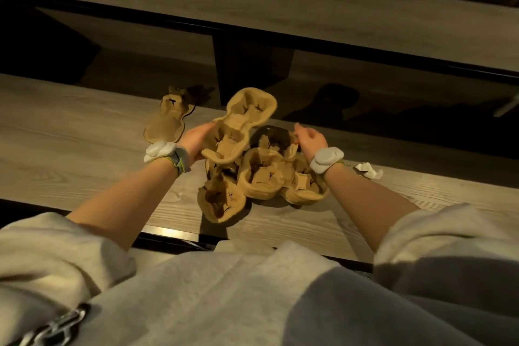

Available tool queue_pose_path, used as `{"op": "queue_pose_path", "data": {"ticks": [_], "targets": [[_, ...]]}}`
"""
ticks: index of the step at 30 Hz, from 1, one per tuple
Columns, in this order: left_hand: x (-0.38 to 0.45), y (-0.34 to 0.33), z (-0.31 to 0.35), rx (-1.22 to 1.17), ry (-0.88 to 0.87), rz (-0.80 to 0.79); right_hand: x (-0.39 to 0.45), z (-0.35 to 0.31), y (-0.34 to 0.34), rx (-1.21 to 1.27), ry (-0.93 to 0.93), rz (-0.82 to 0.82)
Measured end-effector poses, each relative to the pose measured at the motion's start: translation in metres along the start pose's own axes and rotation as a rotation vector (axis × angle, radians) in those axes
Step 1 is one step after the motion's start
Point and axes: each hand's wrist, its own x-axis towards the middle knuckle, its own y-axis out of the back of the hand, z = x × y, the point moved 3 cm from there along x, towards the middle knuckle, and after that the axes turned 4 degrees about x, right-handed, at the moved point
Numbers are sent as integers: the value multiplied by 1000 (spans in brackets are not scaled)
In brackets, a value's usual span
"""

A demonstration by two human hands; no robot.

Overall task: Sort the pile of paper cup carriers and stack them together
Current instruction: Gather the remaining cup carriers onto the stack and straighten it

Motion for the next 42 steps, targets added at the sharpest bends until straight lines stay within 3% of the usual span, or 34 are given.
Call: {"op": "queue_pose_path", "data": {"ticks": [5,11,17,30,34,42], "targets": [[0,-25,6,123,42,-206,-3,2,17,397,-188,-116],[2,-52,14,282,23,-314,-12,29,39,261,-156,-57],[7,-60,30,459,-64,-396,-21,42,49,274,-116,51],[4,-72,13,554,-278,-267,-37,83,61,-79,-106,-32],[4,-76,6,600,-269,-294,-37,95,63,-78,-142,15],[12,-87,-20,764,-202,-165,-33,97,58,-508,-198,-11]]}}
